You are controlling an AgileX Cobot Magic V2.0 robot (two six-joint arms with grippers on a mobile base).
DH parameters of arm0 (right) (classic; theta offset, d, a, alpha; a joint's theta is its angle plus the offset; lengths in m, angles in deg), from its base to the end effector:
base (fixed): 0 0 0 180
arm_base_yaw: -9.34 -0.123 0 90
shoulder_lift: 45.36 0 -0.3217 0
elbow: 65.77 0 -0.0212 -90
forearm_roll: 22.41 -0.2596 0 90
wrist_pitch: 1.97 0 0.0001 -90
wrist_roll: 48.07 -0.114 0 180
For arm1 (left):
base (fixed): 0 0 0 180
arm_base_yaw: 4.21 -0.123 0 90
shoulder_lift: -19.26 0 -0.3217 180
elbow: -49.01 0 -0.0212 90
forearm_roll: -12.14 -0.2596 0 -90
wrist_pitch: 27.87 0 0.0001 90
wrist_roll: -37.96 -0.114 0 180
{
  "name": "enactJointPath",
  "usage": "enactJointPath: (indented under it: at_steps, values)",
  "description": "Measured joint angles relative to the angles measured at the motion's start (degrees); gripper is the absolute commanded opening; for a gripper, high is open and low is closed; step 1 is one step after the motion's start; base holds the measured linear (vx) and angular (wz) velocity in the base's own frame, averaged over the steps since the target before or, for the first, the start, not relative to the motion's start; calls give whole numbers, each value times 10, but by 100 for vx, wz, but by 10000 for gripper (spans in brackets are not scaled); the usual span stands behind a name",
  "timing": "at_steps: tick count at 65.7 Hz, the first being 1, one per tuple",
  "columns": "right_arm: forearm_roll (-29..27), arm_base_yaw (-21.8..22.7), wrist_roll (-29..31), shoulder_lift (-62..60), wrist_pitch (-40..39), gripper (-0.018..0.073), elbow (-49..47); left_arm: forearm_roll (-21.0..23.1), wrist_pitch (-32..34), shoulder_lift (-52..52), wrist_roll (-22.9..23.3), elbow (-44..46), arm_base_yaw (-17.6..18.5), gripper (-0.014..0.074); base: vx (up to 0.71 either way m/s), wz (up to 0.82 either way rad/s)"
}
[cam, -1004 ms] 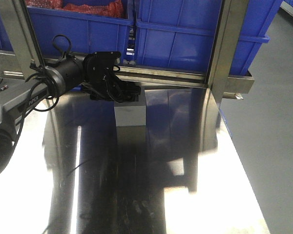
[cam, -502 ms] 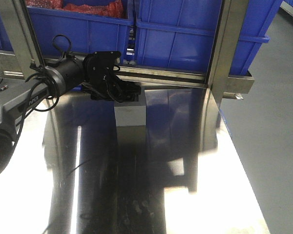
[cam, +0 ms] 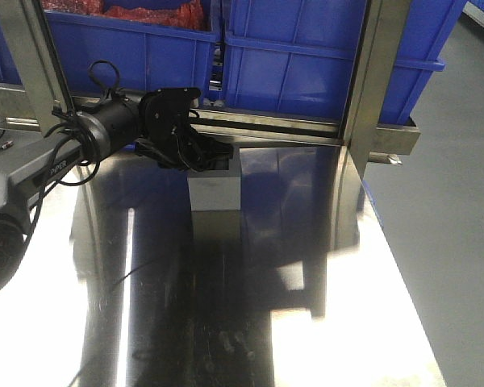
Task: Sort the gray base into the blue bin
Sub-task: 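Close the left gripper on the block's rim, then lift the gray block with the left gripper and pull it toward the robot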
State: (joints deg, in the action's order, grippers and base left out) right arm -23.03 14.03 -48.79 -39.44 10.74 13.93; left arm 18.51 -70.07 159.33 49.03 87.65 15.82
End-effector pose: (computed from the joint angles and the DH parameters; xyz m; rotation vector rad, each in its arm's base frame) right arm 0.0499 -0.0038 0.1805 0.0883 1.7141 -0.0415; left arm 0.5354 -0.2042 0.2074 0.1248 2.5321 -0.3475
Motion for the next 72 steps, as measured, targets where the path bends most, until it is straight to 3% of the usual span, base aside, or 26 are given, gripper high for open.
enactJointPath:
  at_steps: [10, 24, 38, 55, 72]
  values:
    - [0, 0, 0, 0, 0, -5, 0, -2, 3, 0, -7, 1, 0, 111, 0, 0]
    - [0, 0, 0, 0, 0, -5, 0, -4, 3, 0, -16, 1, 0, -9, 0, 0]
    - [0, 0, 0, 0, 0, -5, 0, -4, 3, -1, -18, 1, 0, -8, 0, 0]
    - [0, 0, 0, 0, 0, -5, 0, -11, -13, -32, -63, -1, 0, -8, 0, 0]
    - [0, 0, 0, 0, 0, -5, 0, -17, 26, -110, -88, -38, 0, -8, 0, 0]
